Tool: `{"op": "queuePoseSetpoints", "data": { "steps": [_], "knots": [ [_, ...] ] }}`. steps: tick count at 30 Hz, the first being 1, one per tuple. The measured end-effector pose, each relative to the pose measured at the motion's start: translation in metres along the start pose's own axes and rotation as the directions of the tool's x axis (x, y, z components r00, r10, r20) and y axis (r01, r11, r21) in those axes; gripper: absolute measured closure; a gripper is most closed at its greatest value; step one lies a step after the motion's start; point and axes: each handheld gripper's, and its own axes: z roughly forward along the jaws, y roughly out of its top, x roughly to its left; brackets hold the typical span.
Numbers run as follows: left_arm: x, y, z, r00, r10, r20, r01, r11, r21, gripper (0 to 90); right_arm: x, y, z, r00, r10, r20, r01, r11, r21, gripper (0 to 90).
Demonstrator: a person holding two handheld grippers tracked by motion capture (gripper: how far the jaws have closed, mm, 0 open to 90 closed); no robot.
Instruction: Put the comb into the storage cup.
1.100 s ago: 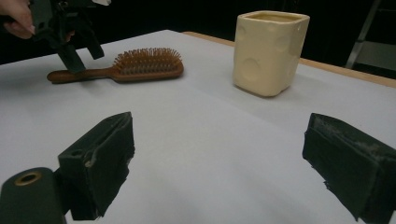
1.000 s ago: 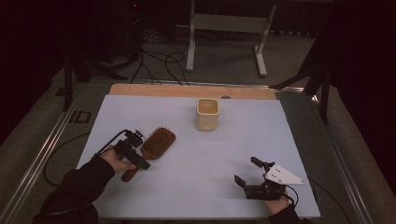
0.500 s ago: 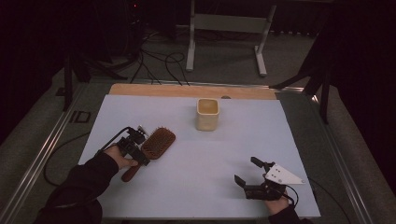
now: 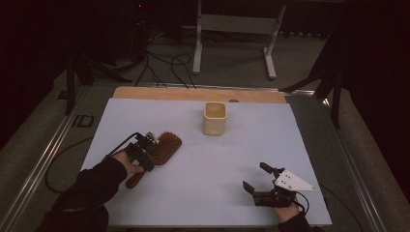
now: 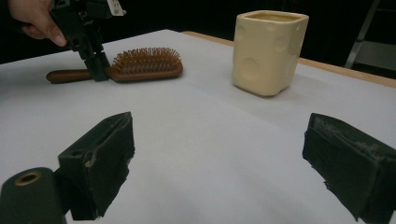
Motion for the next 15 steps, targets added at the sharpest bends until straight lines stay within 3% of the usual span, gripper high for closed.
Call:
{"op": "queuePoseSetpoints", "data": {
  "steps": [7,15],
  "knots": [
    [-0.0052,0.0021,0.0011,0.9981,0.034,-0.052,-0.032,0.9992,0.023,68.6,0.0001,0.0000,0.0002,1.0000,-0.004,0.001,0.004,1.000,0.001,8.8],
    [-0.0031,-0.0009,0.0010,0.9985,0.028,-0.047,-0.028,0.9996,0.002,73.0,0.0002,0.0001,0.0001,1.0000,-0.001,-0.001,0.001,1.000,0.001,8.8]
  ]
}}
